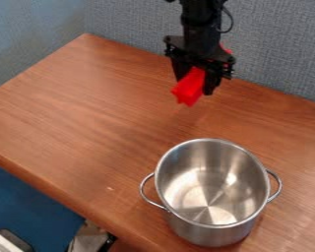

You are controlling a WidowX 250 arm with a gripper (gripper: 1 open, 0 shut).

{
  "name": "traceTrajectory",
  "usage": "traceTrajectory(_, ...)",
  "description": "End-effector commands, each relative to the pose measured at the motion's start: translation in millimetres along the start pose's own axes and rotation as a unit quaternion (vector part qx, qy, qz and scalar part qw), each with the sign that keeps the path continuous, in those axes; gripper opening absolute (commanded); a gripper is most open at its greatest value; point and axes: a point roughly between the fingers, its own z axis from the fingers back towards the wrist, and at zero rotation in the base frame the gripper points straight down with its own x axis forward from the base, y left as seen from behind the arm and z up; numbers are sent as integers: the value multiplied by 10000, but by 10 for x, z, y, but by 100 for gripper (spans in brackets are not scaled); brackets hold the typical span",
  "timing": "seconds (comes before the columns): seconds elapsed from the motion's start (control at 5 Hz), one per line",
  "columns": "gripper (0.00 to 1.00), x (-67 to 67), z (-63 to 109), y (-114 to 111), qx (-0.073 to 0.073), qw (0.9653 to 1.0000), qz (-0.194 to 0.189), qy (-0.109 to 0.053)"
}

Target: Move the red object from the metal pot to the table

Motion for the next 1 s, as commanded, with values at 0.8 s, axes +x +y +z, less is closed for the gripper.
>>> traceTrajectory(0.8,0,279,110,-861,-198,9982,338,-458)
